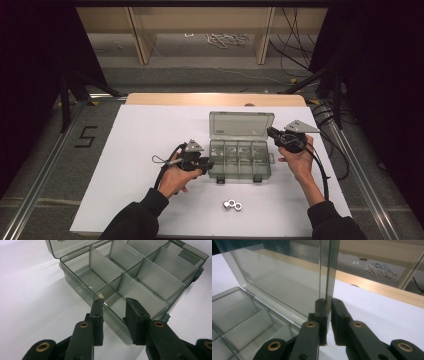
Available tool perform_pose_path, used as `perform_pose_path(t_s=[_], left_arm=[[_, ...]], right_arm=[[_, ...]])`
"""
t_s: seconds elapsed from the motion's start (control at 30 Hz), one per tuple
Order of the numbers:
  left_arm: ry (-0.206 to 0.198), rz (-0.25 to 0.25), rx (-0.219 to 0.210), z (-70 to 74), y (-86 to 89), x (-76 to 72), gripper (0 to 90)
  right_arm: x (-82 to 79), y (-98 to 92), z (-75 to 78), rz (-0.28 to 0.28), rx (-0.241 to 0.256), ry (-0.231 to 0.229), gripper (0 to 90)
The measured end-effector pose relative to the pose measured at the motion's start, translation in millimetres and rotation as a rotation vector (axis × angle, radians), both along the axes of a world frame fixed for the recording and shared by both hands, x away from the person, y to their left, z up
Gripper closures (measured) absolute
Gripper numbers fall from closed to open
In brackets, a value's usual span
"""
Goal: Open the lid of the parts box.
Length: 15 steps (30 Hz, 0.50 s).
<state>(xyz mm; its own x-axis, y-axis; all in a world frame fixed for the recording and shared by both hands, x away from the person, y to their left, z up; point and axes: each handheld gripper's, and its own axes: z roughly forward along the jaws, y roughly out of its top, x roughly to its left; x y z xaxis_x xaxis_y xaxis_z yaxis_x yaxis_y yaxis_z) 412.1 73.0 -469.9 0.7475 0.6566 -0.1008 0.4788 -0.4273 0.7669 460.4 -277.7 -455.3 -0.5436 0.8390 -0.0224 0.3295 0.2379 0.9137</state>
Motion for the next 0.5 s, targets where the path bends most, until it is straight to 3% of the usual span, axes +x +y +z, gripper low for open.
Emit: perform_pose_path(t_s=[0.17, 0.2, 0.23, 0.27, 0.3, 0.43, 0.5], left_arm=[[-0.002, 0.002, 0.000, -0.2, -0.1, -0.3, 68.1], [-0.002, 0.001, -0.001, -0.3, 0.0, -0.2, 68.0], [-0.003, 0.001, -0.001, -0.3, 0.2, 0.0, 68.0], [-0.003, 0.002, -0.003, -0.4, 0.2, -0.1, 68.0], [-0.003, 0.002, -0.002, -0.3, 0.1, -0.1, 68.0], [-0.003, 0.002, -0.001, -0.3, 0.0, -0.2, 68.0], [-0.003, 0.001, -0.001, -0.3, -0.1, -0.3, 68.0]], right_arm=[[2.9, 2.2, 0.5, -0.017, 0.011, 0.013, 84.4], [3.8, 1.1, 1.2, -0.025, -0.012, 0.004, 84.4], [3.8, 2.0, 1.2, -0.021, 0.011, 0.035, 84.5], [5.2, 1.6, 0.8, -0.025, 0.013, 0.022, 84.5], [4.9, 2.1, 1.2, -0.025, 0.017, 0.037, 84.5], [8.0, 2.7, 1.3, -0.033, -0.012, 0.010, 84.2], [8.7, 3.9, 1.3, -0.035, -0.007, 0.036, 84.1]])
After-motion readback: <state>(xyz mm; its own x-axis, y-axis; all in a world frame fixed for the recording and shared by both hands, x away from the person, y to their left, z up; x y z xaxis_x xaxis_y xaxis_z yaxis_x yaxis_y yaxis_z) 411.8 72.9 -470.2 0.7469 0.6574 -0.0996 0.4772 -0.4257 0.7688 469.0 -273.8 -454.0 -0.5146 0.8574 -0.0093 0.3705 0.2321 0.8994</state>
